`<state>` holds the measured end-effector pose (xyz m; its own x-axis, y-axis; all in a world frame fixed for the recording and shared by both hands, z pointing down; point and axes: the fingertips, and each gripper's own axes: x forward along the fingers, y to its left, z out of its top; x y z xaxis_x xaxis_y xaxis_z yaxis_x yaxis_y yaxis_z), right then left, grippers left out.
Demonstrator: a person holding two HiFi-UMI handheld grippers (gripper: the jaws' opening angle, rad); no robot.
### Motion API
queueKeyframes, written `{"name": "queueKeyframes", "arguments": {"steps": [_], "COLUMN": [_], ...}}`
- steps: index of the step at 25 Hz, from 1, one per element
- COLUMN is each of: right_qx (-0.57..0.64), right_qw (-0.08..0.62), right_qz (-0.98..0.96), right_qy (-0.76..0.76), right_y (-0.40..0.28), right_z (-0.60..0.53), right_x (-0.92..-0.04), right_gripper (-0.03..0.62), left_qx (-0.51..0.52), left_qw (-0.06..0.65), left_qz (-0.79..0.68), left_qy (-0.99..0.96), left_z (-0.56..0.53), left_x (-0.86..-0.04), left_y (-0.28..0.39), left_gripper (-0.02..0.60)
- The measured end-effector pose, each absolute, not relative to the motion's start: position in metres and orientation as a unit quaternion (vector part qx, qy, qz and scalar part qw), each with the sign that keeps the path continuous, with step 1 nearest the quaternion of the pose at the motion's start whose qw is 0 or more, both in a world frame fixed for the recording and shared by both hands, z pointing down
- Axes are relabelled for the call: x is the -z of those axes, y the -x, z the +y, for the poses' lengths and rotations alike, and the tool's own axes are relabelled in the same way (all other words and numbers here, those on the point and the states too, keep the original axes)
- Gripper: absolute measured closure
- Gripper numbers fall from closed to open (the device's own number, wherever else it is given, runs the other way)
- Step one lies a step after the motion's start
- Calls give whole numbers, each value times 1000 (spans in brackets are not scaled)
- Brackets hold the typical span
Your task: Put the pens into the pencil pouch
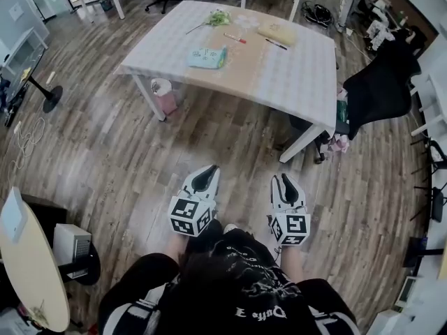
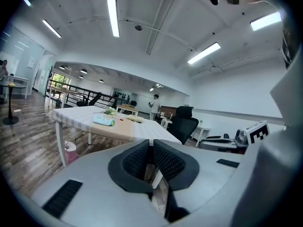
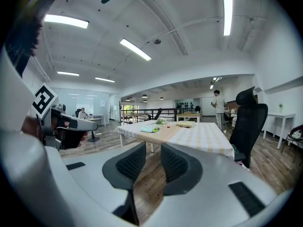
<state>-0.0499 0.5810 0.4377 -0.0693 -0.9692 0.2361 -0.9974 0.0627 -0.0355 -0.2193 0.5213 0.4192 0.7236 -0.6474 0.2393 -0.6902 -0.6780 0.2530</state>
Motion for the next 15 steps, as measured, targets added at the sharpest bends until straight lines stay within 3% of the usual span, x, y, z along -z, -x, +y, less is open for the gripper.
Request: {"name": "queueKeyframes", "arguments": {"steps": [3,6,8,11,15], "right_qx": [-93,-93,-93,-95,-95], "right_qw": [72,69,68,66,74], "right_qz": [-723,-722,-721,-718,-719], "right_qy": [-681,-682,-684,-686,-685], "right_y": [47,47,47,50,59], "right_z": [579,574,571,564,551], "right_x": [-435,-434,-433,-433,-436], "right_gripper": [467,391,383,363,359], "left_qx": [-62,-59,-57,-63,-68], "left_qw": [165,161,156,148,148], "left_qz": [-371,-370,-370,-371,-363], "left_qy": [-912,-913,-914,-915,-917], "left_z": [515,509,505,497,483], "left_x": [-420,-420,-419,-420,-424], "left_y": [225,233,238,243,245], "left_gripper": [547,448,426,344,333]}}
